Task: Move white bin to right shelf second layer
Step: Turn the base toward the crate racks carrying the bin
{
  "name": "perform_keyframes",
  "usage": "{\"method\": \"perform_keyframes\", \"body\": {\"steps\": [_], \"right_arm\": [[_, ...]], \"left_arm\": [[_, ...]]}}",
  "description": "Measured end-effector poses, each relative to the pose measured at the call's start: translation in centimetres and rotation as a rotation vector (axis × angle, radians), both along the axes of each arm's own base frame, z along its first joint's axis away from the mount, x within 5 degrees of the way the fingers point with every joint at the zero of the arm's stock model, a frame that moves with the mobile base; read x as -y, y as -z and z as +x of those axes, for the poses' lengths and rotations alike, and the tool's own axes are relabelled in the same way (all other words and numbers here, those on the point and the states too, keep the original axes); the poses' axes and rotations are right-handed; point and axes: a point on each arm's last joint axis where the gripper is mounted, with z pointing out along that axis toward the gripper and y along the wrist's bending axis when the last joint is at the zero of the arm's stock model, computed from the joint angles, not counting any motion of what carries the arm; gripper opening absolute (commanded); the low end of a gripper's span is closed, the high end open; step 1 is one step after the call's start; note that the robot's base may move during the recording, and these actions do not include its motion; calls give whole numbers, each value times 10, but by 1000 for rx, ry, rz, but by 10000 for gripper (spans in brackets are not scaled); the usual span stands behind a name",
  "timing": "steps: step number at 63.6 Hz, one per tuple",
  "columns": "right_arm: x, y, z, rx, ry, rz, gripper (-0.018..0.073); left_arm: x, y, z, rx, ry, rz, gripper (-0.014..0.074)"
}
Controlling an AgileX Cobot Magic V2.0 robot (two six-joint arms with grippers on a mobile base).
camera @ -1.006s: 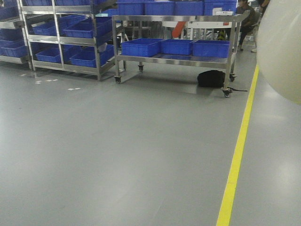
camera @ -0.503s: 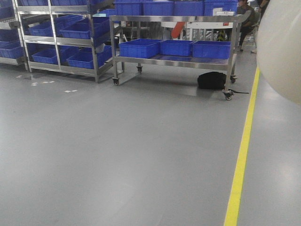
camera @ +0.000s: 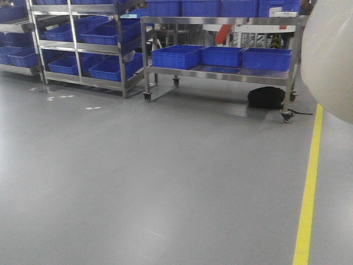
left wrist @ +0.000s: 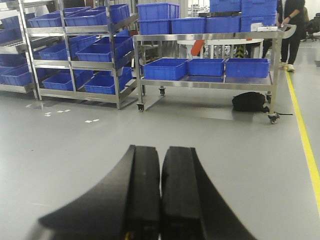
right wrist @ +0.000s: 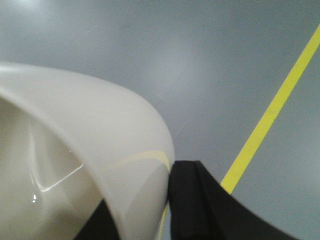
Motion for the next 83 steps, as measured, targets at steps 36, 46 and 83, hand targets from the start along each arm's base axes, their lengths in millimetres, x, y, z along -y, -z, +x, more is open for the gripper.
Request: {"method": "perform_keyframes", "body": {"steps": [36,46,83], "right_arm": [[0,0,0,0,0,0,56],[0,0,0,0,0,0,56],[0,0,0,0,0,0,56]], "left_arm": [[0,0,0,0,0,0,85],[0,0,0,0,0,0,85],[0,0,0,0,0,0,85]]}}
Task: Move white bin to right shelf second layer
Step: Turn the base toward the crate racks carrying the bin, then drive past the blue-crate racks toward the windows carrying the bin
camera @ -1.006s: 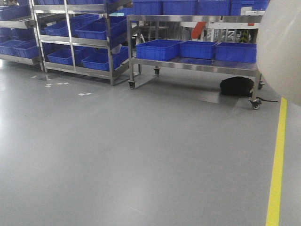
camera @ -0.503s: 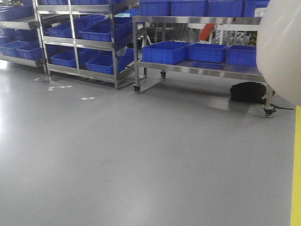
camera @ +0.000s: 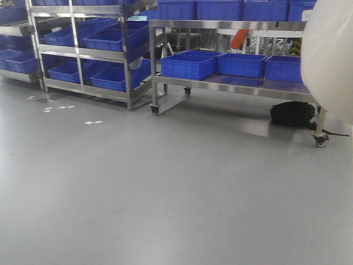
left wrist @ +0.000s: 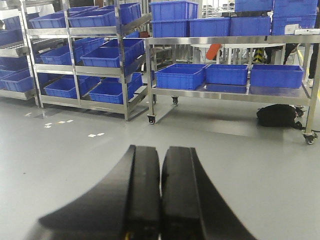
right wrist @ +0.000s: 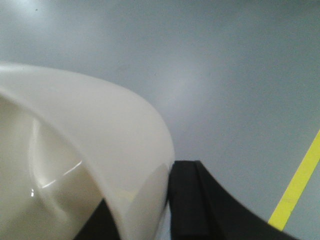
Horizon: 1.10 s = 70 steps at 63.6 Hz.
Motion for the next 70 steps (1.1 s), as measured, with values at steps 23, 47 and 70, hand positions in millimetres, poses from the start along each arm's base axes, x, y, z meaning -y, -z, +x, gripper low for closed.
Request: {"method": "perform_keyframes", "body": {"steps": [23,47,70], "right_arm": [[0,0,0,0,0,0,56],[0,0,0,0,0,0,56],[0,0,0,0,0,0,56]], "left_arm": [[0,0,0,0,0,0,85],[0,0,0,0,0,0,85],[0,0,0,0,0,0,85]]}}
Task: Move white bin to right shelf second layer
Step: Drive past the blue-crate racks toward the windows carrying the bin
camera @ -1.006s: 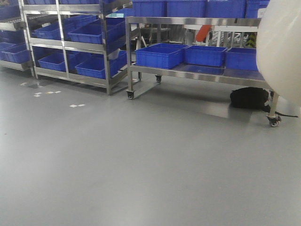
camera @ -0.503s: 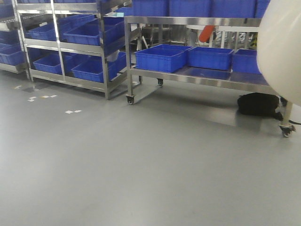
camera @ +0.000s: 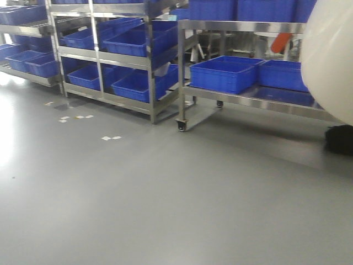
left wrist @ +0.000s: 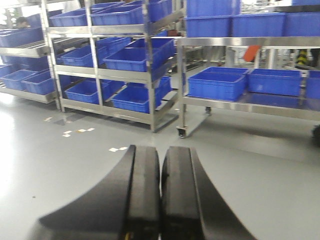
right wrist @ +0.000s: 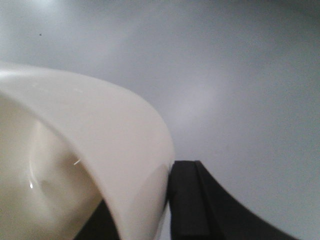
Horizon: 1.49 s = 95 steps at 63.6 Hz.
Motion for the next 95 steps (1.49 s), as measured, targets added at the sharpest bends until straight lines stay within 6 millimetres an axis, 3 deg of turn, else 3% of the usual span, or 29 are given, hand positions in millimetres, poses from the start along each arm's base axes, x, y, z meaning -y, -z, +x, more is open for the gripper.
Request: {"method": "perform_keyframes", "body": {"steps": [95], "right_arm": [[0,0,0,0,0,0,56]], "left_arm": [[0,0,0,0,0,0,85]]}}
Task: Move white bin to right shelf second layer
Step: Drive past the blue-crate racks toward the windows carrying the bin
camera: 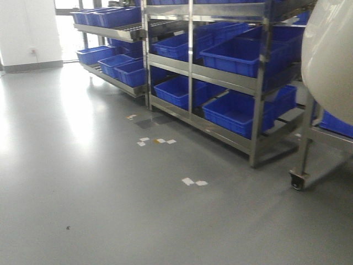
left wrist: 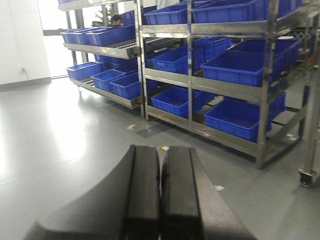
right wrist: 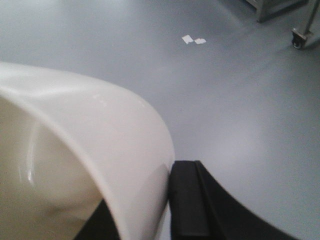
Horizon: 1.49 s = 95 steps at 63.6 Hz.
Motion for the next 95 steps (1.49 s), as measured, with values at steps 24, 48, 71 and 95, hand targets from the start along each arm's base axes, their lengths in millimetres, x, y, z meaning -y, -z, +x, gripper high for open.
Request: {"method": "perform_keyframes", "body": {"steps": [24,48,71,95], "right_arm": [[0,0,0,0,0,0,56],[0,0,0,0,0,0,56],[0,0,0,0,0,0,56],[0,0,0,0,0,0,56]], "left_arm": [[0,0,0,0,0,0,85],[0,0,0,0,0,0,85],[0,0,0,0,0,0,85],[0,0,0,0,0,0,85]]}}
